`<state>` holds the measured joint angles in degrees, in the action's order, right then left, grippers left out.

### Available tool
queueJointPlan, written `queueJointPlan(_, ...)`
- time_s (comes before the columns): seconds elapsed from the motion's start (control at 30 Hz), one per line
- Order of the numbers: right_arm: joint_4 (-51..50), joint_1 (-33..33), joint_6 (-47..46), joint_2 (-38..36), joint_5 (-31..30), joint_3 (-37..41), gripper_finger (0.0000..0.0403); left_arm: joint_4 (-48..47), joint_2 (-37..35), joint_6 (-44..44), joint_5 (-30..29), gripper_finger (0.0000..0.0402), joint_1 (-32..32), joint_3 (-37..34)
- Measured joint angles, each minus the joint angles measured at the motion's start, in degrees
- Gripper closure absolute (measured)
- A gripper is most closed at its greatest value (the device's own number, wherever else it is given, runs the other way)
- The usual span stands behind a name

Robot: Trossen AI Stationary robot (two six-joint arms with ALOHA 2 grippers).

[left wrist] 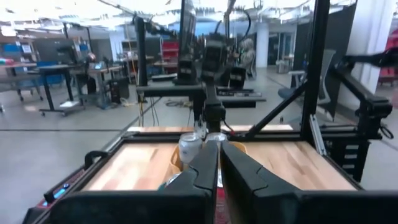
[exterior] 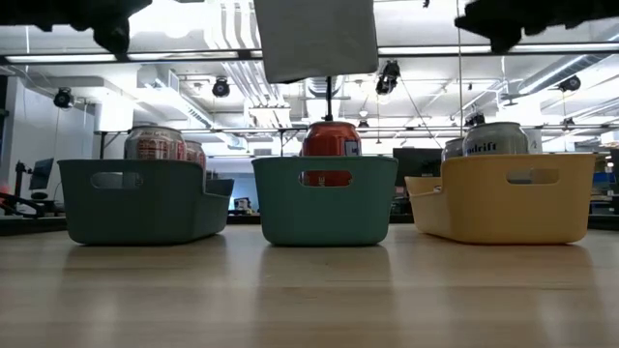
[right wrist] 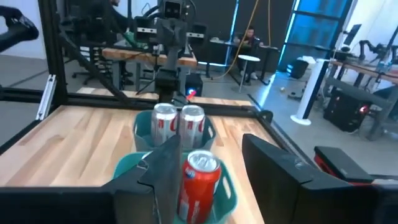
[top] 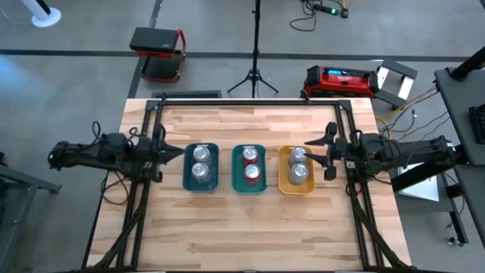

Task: Sort soda cans
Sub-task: Return to Home Position

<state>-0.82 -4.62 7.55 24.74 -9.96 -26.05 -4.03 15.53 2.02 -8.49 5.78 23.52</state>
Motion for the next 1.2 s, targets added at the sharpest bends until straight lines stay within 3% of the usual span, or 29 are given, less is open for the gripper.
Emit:
queueJointPlan(0.27, 8.85, 0.00, -1.94, -6.17, 1.17, 12.22, 0.0281, -2.40, -9.36, -2.23, 0.07, 0.0400, 0.00, -4.17)
queueJointPlan(0.43, 5.58, 0.00, -5.23, -12.79, 1.18, 14.02, 0.0311, -8.06, -15.65, -4.15, 0.48, 0.0400, -0.02, -5.44)
queueJointPlan(0.67, -1.47, -0.10, -5.14, -24.40, 1.39, 15.22, 0.0346, -3.73, -15.57, -4.21, 1.95, 0.0400, -0.44, -9.92)
queueJointPlan(1.2, 1.65, -0.11, -8.59, -23.84, 4.61, 23.04, 0.0392, 8.68, -15.50, -7.35, 6.91, 0.0402, -2.49, -22.90)
